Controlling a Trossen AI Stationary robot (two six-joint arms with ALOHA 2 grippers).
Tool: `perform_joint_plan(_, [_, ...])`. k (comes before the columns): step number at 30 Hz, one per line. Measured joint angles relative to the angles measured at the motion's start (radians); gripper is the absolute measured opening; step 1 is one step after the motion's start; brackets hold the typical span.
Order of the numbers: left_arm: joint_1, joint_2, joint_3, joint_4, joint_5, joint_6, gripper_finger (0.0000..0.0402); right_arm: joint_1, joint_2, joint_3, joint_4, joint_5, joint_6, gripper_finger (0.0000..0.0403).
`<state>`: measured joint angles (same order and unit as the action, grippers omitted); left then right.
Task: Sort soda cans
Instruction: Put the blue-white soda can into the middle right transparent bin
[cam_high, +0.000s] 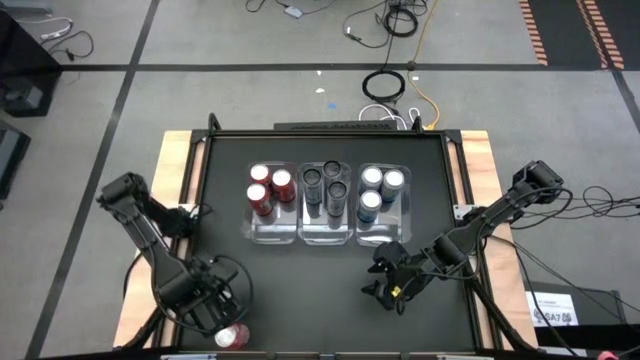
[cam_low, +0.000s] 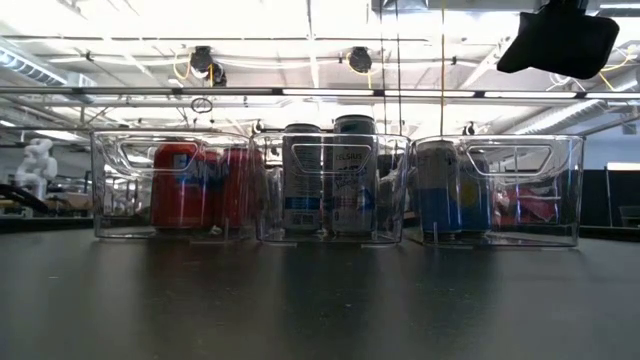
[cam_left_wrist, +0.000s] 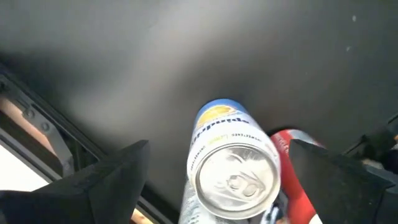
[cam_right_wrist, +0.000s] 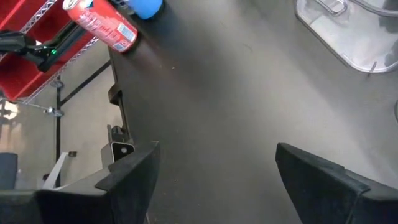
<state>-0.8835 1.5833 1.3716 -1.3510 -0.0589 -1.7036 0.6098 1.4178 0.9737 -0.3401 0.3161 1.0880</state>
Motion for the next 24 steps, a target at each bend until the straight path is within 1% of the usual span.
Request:
perform_joint_plan(6, [-0.003,0.014,0.0,0.002,0.003,0.061,0.0393,0.0,0.0,0.0,0.0,0.0,0.018,0.0311])
perform_joint_plan(24, [-0.003,0.014,-0.008,0.032,0.002,0.06,0.0393,-0.001,0.0,0.0,0.0,0.002,0.018,0.0311])
